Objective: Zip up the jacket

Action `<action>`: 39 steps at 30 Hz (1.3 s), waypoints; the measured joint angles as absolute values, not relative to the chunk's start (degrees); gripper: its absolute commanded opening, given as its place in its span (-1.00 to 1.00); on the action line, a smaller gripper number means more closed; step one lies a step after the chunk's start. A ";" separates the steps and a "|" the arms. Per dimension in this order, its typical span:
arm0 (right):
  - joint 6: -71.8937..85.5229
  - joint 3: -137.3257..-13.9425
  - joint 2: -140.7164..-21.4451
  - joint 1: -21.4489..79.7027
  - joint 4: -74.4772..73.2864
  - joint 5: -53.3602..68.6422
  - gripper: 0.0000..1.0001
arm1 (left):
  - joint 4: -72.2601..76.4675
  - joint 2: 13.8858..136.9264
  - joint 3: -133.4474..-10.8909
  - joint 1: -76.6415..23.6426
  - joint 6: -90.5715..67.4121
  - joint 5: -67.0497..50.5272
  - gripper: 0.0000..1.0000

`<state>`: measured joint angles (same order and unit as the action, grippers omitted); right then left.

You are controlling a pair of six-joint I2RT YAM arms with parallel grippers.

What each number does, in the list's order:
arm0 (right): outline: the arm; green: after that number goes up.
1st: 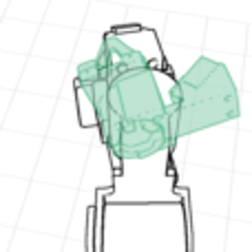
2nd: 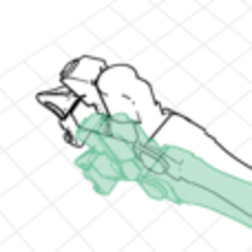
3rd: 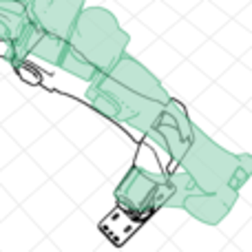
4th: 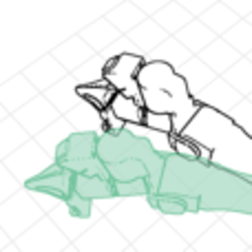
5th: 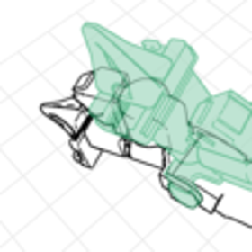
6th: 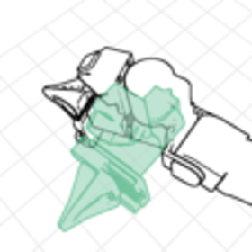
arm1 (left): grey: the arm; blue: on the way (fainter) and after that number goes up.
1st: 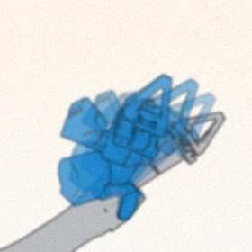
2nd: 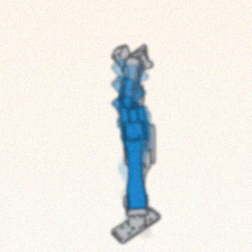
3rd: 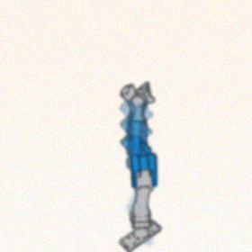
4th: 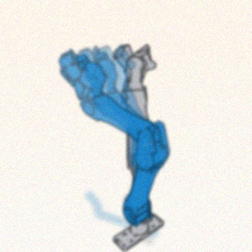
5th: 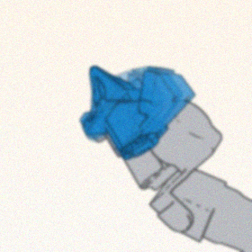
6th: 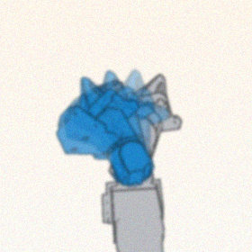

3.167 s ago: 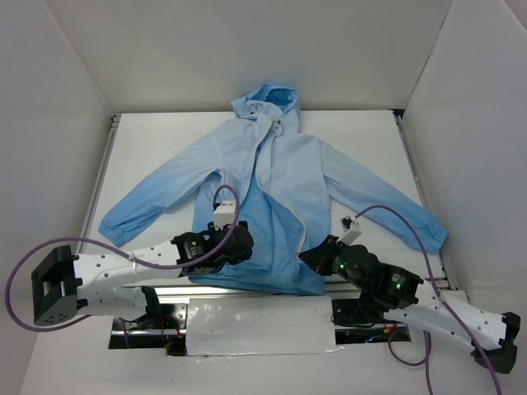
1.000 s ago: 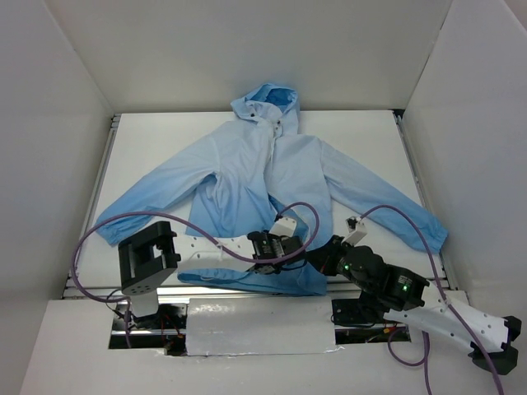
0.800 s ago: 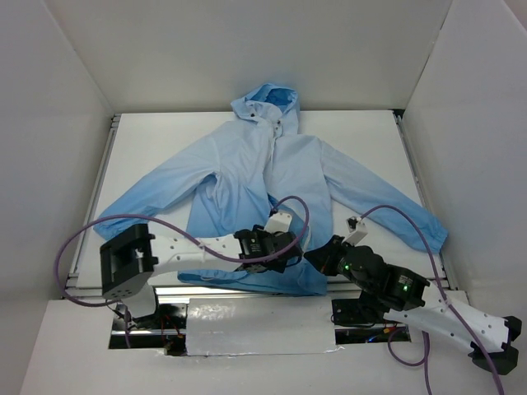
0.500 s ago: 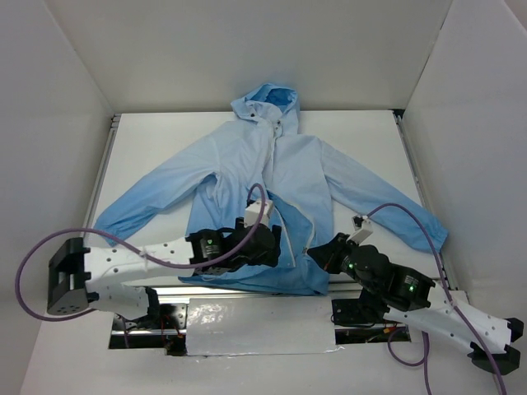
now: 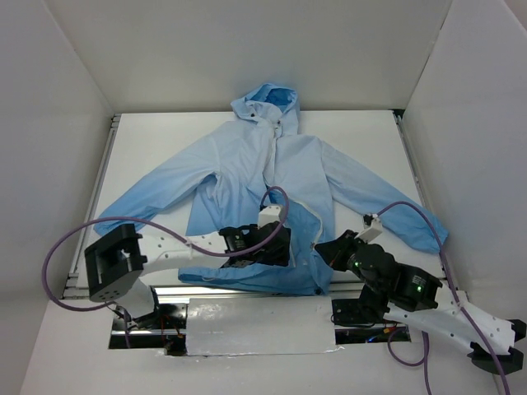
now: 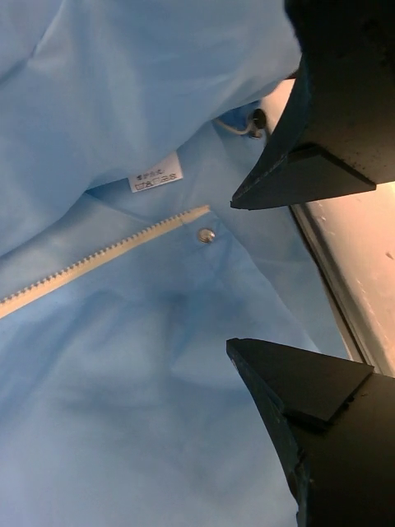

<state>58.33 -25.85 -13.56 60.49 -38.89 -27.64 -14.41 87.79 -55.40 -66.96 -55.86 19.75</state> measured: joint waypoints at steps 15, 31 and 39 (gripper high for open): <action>58.85 -25.82 -9.15 60.49 -40.36 -27.59 -1.00 | -16.82 102.48 -62.13 -66.50 -66.13 19.68 0.43; 58.46 -25.80 -6.42 60.49 -40.84 -27.27 -1.00 | -21.08 109.23 -69.49 -68.95 -67.24 26.92 -0.47; 58.46 -25.78 -4.99 60.49 -41.28 -27.24 -1.00 | -19.57 102.76 -60.84 -67.61 -71.50 28.82 -1.00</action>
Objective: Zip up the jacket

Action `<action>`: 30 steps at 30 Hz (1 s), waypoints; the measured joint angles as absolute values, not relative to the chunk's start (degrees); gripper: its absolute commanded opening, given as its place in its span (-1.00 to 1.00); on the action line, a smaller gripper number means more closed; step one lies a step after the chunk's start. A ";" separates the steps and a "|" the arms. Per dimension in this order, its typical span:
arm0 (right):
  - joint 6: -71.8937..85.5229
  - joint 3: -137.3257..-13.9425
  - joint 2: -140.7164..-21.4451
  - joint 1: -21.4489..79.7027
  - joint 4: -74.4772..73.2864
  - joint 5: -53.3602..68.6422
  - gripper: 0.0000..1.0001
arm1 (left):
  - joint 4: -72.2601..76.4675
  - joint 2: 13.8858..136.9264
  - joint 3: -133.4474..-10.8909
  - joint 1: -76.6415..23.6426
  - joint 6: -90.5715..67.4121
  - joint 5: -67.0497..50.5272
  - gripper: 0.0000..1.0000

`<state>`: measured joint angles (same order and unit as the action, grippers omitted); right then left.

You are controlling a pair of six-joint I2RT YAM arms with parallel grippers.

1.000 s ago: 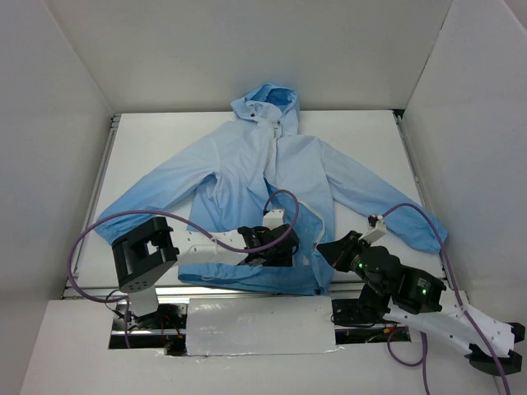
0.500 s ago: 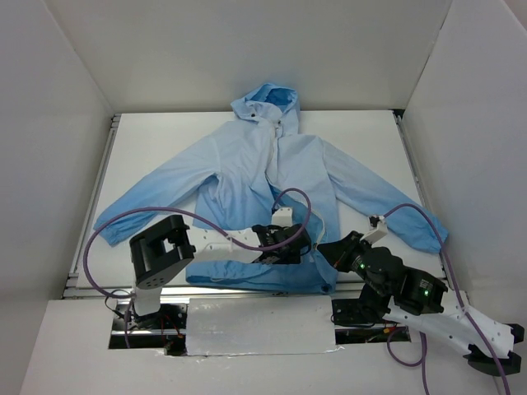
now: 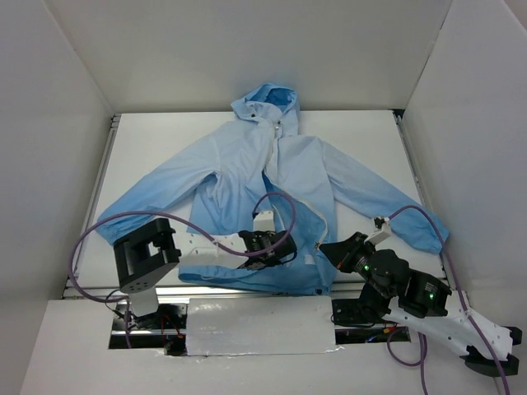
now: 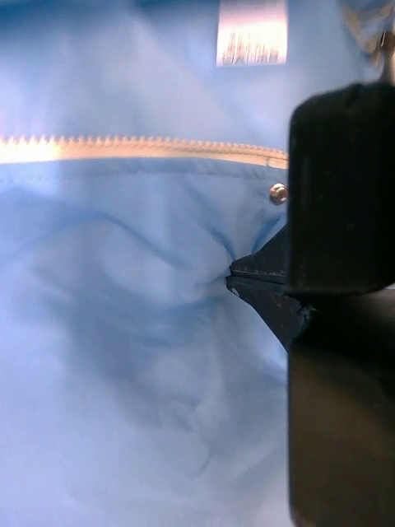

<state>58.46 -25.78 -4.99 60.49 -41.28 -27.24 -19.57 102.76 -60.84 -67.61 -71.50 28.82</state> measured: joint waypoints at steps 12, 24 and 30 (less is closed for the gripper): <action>58.17 -25.69 -6.28 60.49 -40.91 -26.83 -1.00 | -28.14 66.30 -45.04 -65.41 -70.46 37.98 -1.00; 56.36 -22.22 -14.11 60.49 -33.04 -20.97 -1.00 | -30.76 52.45 -25.12 -65.41 -73.63 35.66 -0.27; 55.44 -22.22 -16.75 60.49 -30.44 -19.86 -1.00 | -28.01 46.72 -25.52 -66.37 -69.08 29.74 0.25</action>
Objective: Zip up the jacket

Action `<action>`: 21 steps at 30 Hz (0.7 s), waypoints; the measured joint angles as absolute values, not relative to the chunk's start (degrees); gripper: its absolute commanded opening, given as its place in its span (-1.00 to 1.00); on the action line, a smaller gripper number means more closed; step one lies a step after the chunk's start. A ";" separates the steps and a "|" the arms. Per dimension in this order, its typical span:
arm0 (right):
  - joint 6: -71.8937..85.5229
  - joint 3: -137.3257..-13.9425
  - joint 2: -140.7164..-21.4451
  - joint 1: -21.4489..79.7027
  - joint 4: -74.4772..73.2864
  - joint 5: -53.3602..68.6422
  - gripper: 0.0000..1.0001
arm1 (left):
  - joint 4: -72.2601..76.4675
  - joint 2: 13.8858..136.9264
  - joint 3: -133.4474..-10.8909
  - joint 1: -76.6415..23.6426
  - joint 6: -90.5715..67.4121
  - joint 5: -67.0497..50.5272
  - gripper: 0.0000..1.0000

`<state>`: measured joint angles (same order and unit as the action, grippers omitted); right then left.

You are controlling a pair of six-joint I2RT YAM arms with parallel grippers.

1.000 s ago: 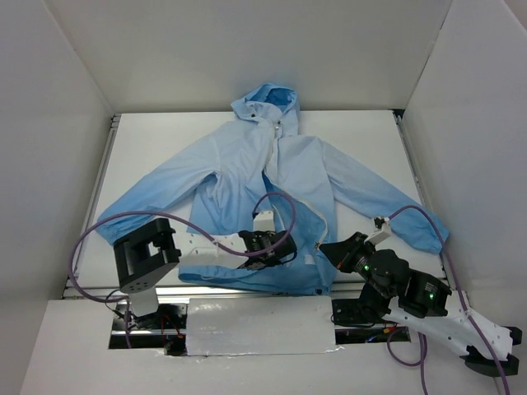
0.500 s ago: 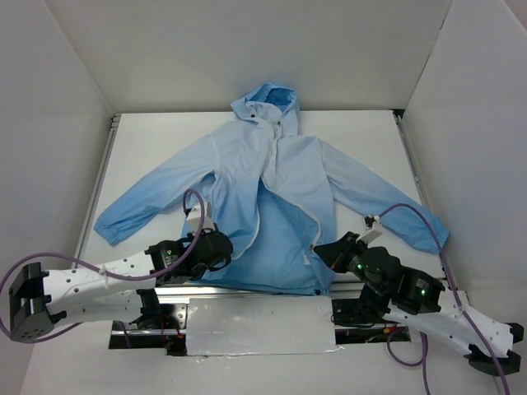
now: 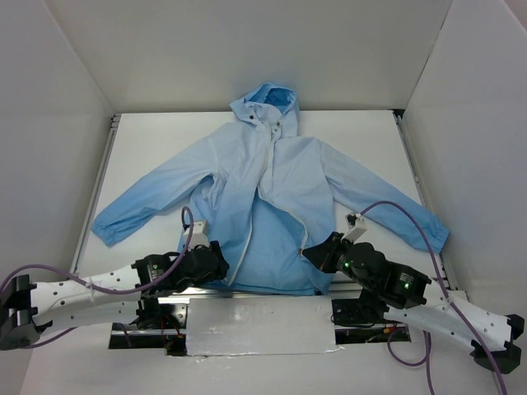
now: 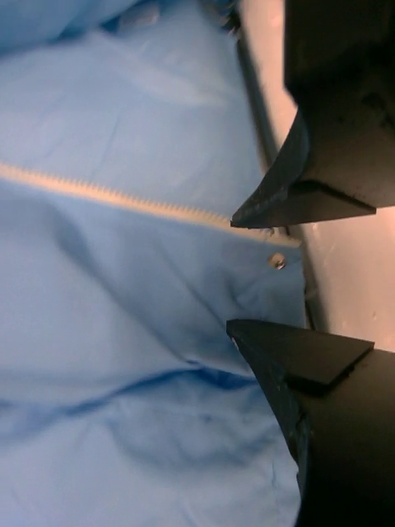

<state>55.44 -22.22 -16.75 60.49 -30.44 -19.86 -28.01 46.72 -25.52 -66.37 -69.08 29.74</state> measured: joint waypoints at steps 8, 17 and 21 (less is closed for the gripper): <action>55.13 -22.22 -17.87 60.49 -29.04 -19.05 -1.00 | -26.13 46.81 -34.26 -67.68 -62.61 25.41 0.35; 54.98 -22.15 -17.43 60.49 -29.04 -19.03 -1.00 | -33.85 66.37 -47.27 -73.01 -62.52 27.86 0.41; 55.00 -22.06 -16.23 60.49 -29.12 -19.03 -1.00 | -40.75 71.81 -49.82 -75.66 -66.52 31.31 0.45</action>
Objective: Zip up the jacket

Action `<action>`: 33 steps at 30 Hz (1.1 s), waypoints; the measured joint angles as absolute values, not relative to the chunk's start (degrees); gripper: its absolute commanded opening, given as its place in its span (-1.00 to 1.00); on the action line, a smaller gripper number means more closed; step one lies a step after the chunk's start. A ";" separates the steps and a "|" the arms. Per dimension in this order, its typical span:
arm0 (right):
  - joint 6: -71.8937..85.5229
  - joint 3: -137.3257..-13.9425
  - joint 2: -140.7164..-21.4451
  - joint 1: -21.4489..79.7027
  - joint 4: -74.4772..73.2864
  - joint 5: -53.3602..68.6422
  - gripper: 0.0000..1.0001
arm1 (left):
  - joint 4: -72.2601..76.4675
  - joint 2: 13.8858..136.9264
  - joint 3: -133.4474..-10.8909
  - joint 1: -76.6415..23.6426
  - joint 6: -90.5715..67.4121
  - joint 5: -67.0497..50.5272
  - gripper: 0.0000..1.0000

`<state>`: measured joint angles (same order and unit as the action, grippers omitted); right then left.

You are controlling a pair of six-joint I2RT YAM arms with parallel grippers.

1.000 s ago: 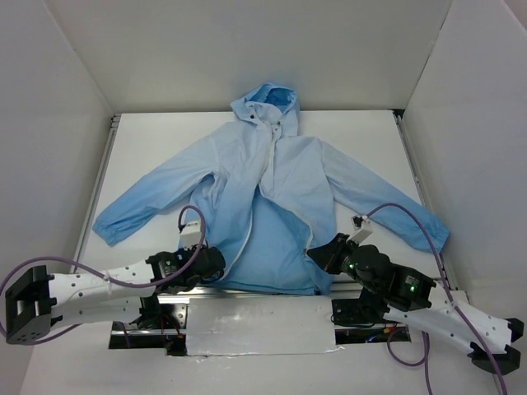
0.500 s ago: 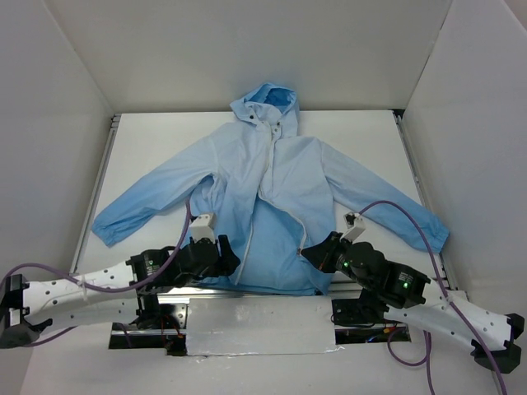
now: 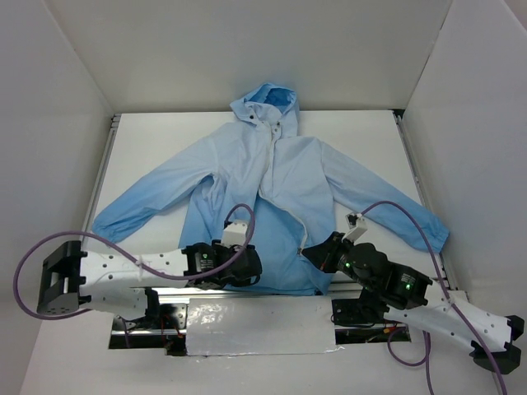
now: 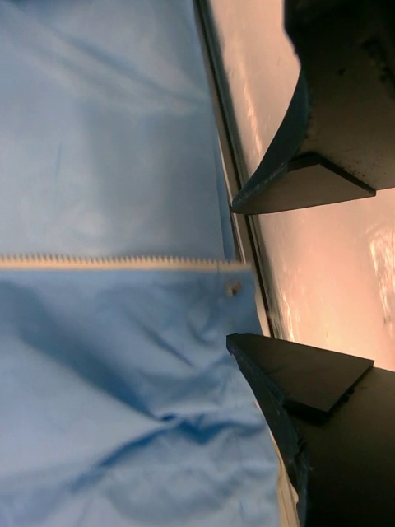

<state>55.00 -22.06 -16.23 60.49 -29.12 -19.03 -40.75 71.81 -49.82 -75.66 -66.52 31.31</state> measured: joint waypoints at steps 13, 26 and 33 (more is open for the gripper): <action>55.00 -21.63 -15.27 60.49 -29.17 -19.03 -1.00 | -48.38 81.17 -54.00 -77.03 -69.82 37.15 0.51; 55.02 -21.02 -14.20 60.49 -29.15 -18.98 -1.00 | -44.38 86.43 -50.85 -77.03 -69.10 35.75 0.44; 55.02 -20.91 -14.26 60.49 -29.12 -18.65 -1.00 | -41.76 86.94 -48.01 -76.97 -69.19 34.81 0.38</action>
